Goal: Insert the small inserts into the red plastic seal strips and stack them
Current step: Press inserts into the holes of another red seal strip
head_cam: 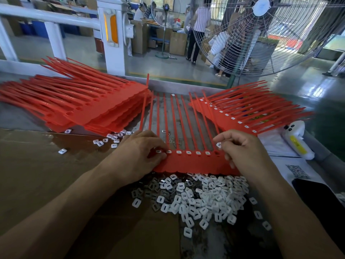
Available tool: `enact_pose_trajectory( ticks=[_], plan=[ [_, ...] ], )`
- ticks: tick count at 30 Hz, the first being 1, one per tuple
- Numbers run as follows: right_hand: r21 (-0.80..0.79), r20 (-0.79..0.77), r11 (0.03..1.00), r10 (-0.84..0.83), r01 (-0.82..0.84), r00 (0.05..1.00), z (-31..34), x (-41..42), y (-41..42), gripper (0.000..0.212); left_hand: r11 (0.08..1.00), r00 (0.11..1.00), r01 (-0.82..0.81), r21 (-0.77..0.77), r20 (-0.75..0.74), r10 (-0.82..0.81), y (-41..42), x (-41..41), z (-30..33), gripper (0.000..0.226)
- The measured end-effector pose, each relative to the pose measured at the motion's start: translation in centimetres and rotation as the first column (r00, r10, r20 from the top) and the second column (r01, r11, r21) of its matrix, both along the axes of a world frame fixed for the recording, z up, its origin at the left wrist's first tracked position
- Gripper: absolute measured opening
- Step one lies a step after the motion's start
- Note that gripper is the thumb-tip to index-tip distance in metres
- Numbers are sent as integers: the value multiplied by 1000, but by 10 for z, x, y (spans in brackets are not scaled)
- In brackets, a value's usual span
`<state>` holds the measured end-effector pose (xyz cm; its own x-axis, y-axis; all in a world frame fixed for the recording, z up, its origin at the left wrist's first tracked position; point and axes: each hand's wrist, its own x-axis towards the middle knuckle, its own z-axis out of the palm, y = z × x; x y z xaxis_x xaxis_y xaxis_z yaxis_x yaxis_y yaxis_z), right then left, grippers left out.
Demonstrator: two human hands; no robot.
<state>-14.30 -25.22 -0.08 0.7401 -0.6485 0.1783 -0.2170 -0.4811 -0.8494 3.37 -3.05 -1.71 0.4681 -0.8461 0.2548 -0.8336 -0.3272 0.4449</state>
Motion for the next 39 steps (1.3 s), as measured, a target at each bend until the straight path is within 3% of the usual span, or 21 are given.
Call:
enact_pose_trajectory(
  ticks=[13,24,39],
  plan=[
    [-51,-97,993,-111,107,989,-9,-1,-11,8,1000,1000,4,6,-1,-4,0,0,1,25],
    [-176,-252,980,-130,87,959,-8,2,-11,13,1000,1000,7,0,-2,-7,1,0,0,25],
    [-228,-204,964,-188,140,961,-13,6,-9,12,1000,1000,0,-1,2,0,0,1,-1,25]
  ],
)
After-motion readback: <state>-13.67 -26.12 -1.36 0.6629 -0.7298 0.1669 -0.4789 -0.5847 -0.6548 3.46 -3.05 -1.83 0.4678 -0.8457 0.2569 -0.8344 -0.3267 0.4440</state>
